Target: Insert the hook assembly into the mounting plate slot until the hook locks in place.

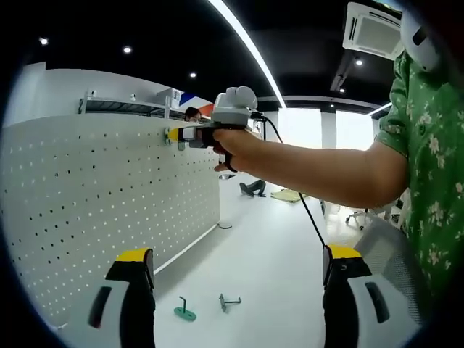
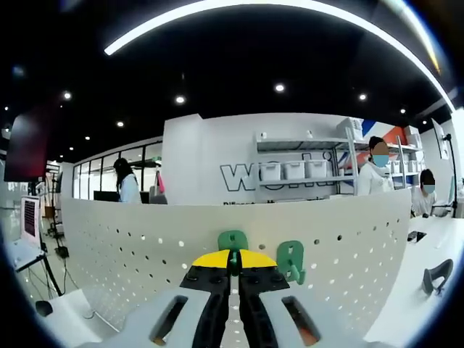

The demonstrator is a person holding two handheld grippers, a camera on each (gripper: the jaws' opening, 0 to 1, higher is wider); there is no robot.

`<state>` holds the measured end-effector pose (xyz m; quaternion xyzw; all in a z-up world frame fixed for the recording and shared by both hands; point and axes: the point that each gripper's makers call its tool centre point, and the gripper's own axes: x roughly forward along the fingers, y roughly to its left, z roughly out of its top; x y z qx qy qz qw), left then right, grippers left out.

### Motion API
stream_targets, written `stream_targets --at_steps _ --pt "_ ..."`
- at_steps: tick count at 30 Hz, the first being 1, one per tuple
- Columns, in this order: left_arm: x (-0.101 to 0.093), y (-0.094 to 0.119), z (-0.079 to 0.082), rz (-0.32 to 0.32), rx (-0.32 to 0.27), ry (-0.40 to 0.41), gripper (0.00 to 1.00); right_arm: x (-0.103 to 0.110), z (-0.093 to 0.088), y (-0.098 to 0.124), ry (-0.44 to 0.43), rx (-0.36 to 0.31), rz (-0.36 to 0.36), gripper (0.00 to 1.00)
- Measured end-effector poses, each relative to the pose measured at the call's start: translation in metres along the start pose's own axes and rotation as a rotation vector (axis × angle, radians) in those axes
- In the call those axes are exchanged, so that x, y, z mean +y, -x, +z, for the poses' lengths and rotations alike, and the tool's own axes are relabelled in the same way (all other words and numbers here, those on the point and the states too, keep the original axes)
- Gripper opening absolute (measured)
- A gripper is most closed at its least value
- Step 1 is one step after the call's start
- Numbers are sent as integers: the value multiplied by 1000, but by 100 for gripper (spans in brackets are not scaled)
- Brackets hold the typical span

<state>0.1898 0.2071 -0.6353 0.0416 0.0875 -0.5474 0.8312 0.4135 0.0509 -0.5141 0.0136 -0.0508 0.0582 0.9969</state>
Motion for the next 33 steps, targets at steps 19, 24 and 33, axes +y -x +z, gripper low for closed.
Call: stream_targets --at_steps 19,24,33 --pt "0 1 1 -6 -4 10 97 0 -3 -1 -4 3 -5 1" --pt "0 0 1 -7 -5 14 97 0 -4 0 -5 4 -6 1" --pt "-1 1 -1 -9 -1 19 95 1 -8 -1 -5 12 -4 1"
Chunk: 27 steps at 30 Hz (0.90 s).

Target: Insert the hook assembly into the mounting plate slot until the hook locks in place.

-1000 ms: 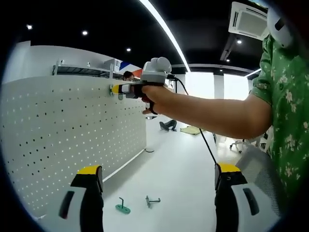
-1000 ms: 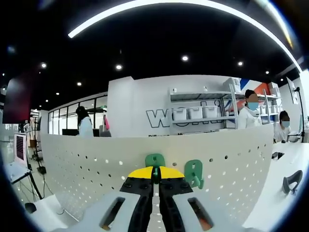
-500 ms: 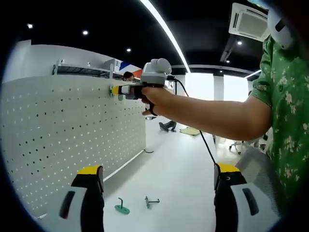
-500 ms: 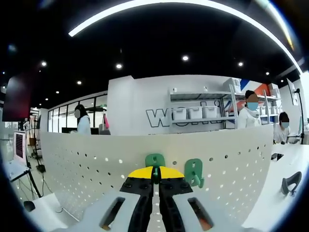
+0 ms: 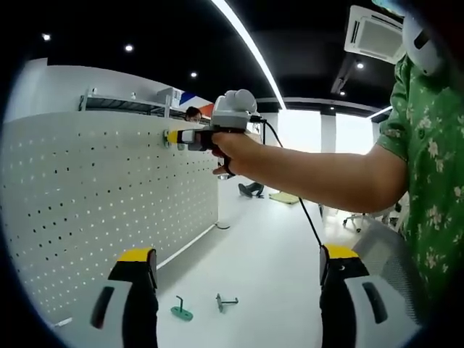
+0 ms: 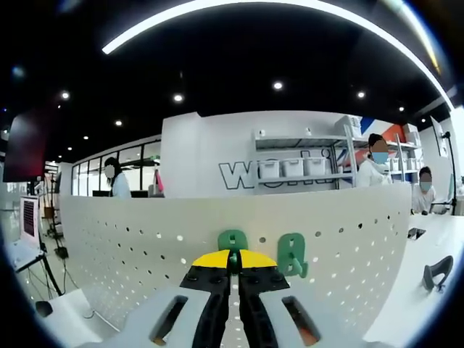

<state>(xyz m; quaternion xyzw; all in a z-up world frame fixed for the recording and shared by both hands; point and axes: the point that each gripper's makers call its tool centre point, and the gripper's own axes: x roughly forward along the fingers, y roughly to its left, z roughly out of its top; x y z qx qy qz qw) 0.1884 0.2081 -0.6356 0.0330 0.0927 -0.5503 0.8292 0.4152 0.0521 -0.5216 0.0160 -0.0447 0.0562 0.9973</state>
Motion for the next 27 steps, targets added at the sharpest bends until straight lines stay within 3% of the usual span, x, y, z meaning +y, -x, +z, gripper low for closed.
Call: stream_targets --at_steps 27 --pt "0 0 -1 -4 2 10 91 0 -4 -2 33 -5 8 2"
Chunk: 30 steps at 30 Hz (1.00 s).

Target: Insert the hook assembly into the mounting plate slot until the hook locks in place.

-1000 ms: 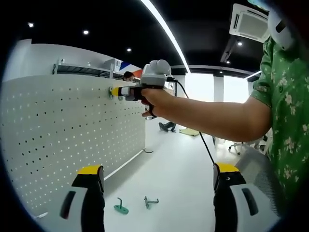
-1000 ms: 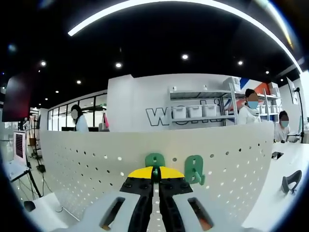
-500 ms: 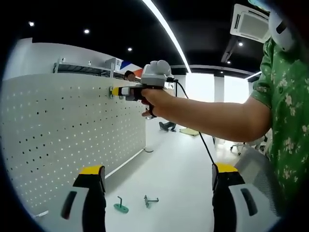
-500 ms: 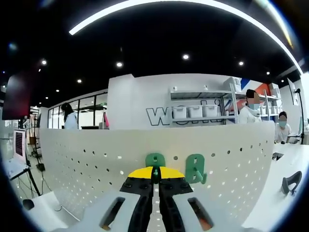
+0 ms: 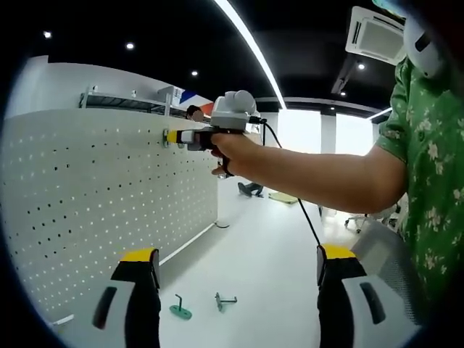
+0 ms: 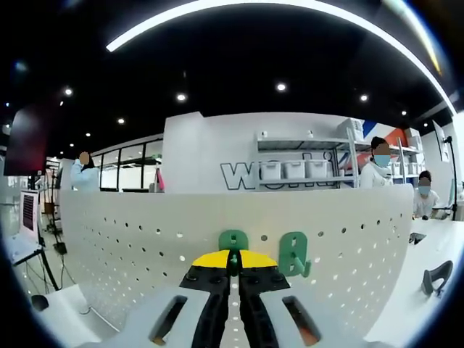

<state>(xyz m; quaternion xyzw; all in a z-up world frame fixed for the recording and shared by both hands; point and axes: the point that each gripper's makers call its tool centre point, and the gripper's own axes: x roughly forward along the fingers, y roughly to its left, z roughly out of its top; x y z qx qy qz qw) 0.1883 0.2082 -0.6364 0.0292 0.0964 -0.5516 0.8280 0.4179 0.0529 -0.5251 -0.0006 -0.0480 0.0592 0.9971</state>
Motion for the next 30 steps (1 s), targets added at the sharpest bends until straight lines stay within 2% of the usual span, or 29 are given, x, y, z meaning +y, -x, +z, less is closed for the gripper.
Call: stream_targets --at_steps 20,30 --pt "0 0 0 -5 0 3 89 -1 -5 4 8 3 -2 3" --pt "-1 -1 0 -11 0 5 87 0 -2 3 49 2 1 1"
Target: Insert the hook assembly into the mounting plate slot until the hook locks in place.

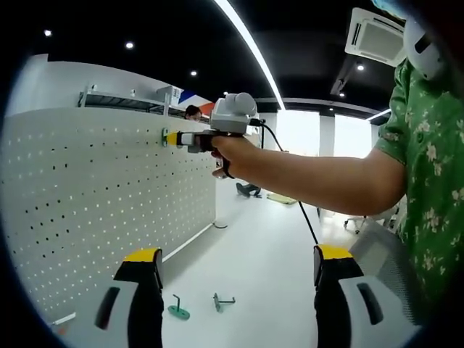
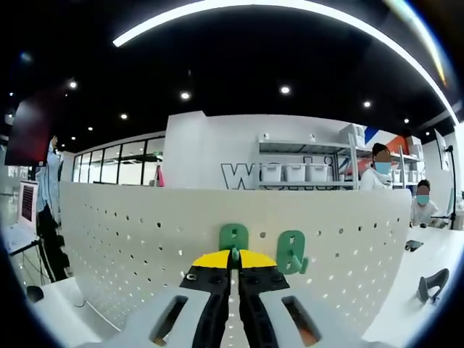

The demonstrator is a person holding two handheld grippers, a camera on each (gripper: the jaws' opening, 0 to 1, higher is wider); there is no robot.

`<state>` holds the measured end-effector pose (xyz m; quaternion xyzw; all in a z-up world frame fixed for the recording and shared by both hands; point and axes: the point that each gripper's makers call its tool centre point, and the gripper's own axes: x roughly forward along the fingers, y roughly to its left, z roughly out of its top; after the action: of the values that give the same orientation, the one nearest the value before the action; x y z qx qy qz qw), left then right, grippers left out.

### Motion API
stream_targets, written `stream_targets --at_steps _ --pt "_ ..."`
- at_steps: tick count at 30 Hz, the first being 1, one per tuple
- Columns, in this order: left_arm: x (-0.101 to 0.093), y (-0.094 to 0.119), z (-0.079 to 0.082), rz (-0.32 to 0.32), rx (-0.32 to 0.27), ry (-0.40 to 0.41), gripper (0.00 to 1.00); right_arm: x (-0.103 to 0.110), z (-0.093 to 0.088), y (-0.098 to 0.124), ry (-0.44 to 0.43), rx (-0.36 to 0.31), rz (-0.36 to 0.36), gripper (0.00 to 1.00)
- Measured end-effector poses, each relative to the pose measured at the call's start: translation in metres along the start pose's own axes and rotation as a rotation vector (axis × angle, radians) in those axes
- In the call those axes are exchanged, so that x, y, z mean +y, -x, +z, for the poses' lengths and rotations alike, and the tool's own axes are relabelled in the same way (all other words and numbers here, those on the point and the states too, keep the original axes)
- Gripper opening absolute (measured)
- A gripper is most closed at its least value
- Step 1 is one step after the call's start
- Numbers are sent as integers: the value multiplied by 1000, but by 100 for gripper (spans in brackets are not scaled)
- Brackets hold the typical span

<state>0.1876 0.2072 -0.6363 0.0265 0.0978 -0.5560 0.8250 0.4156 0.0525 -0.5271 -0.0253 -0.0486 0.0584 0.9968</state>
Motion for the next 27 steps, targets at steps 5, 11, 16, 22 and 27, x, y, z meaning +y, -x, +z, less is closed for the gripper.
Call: stream_targets --at_steps 5,11,16,22,27 --pt "-1 0 -1 -3 3 0 87 0 -1 -1 69 23 0 1" --pt "0 0 0 1 1 -1 88 0 0 -2 106 34 1 1" --pt "-3 1 2 -13 -8 -6 91 -2 -3 -4 62 42 9 1" --pt "-7 2 9 -41 -43 -8 93 1 -4 -4 63 46 18 1" --pt "-10 4 18 -62 -90 -1 95 0 -3 -4 109 45 27 1"
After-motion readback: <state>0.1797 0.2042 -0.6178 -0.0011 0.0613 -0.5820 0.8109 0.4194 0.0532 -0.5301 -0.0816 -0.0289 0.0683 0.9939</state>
